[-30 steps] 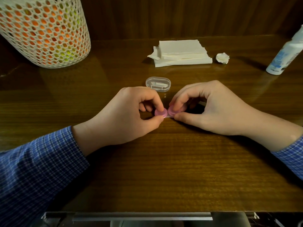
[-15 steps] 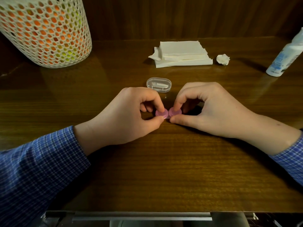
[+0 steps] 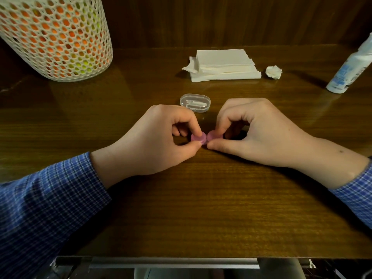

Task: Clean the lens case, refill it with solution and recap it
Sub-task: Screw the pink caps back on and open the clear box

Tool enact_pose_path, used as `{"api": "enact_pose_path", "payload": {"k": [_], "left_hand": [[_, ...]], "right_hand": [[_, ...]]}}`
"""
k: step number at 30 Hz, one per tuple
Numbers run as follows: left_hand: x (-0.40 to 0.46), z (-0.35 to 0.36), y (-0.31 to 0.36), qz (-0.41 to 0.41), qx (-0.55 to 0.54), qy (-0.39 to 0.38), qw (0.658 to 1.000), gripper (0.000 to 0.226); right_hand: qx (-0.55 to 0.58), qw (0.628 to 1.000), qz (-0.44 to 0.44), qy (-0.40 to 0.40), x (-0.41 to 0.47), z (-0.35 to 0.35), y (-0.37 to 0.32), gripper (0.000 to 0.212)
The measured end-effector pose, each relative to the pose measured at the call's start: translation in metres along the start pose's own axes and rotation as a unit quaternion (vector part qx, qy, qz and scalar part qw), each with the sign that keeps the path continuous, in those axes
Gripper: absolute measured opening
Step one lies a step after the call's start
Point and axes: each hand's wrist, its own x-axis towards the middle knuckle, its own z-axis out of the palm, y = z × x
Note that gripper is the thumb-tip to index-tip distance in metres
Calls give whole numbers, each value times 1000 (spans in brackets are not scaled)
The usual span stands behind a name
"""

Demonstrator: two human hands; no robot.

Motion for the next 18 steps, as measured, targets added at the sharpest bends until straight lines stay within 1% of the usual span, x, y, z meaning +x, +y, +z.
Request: {"api": "enact_pose_path", "payload": {"k": [2,4,5,7,10,12,15,18], "left_hand": [[0,0,-1,0,2,2,1000,11],[0,0,-1,0,0,3,1000,11],[0,0,-1,0,-2,3,1000,12],[0,0,-1,1,-3,2,1000,12],[1,0,-1,2,-4,2,1000,12],[1,0,-1,2,-5,3,1000,13],[0,-1,-1,2,-3,4,1000,13],[1,-1,-1,5,-8,9,1000,13]], "right_hand": [[2,1000,-12,-14,-1,-2,1,12],[7,1000,-7,-28,-1,-4,2,4],[9,999,-2,-31,-1,-5,2,4],[9,1000,6,-27,-1,-3,2,6],[-2,1000,9,-3,1,0,2,17],[-8,1000,1,-4,1,1,1,18],[-2,999,-12,-30,0,-3,2,7],[14,999,4,-43,-2,-8,3,2]]}}
